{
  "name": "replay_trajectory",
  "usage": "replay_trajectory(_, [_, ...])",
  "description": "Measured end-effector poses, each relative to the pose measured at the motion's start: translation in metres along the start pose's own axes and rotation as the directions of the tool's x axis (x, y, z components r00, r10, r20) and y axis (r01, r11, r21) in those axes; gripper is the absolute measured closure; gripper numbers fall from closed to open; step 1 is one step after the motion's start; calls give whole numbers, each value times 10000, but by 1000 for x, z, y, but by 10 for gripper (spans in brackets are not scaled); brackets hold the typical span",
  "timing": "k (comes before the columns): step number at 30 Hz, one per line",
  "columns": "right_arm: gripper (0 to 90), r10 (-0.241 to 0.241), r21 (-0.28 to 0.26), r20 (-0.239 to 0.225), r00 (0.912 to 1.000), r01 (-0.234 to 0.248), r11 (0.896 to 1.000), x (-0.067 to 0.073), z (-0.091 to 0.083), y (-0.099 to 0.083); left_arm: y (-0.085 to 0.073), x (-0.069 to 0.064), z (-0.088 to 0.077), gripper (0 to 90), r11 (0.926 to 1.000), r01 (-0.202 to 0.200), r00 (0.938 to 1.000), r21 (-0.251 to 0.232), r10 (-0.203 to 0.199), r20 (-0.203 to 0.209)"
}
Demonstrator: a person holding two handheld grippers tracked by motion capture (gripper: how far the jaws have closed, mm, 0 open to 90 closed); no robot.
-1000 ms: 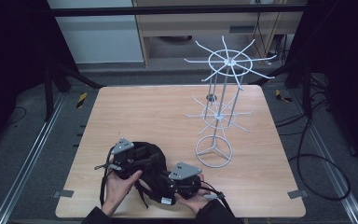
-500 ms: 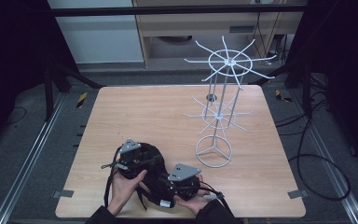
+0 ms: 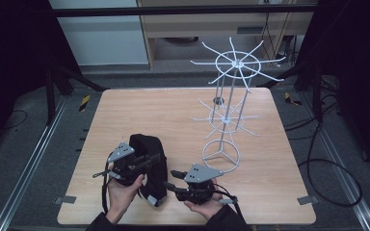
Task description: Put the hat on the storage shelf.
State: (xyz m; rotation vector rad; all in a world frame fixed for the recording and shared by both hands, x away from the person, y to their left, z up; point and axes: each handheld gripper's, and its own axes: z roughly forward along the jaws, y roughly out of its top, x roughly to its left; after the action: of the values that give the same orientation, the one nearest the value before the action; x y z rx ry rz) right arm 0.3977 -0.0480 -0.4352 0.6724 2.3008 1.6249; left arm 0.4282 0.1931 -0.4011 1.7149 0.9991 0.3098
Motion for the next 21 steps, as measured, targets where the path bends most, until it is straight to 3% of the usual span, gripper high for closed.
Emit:
replay_trajectory(4, [525, -28, -298, 349, 9994, 38, 9995, -3, -6, 3, 6, -3, -9, 808, 9991, -277, 9996, -317, 278, 38])
replay_trajectory(5, [508, 53, -229, 608, 9981, -39, 9997, -6, -5, 1, 8, -6, -12, 808, 9982, -381, 9990, -462, 391, 225])
replay_trajectory(11, [485, 239, 280, 973, 9950, -268, 9993, -11, 7, -10, 13, -16, -19, 808, 9950, -643, 9956, -760, 692, 634])
replay_trajectory(21, [453, 801, 718, 1128, 9904, -885, 9935, -21, 17, -21, 13, -26, -19, 808, 9912, -985, 9885, -887, 1077, 1057])
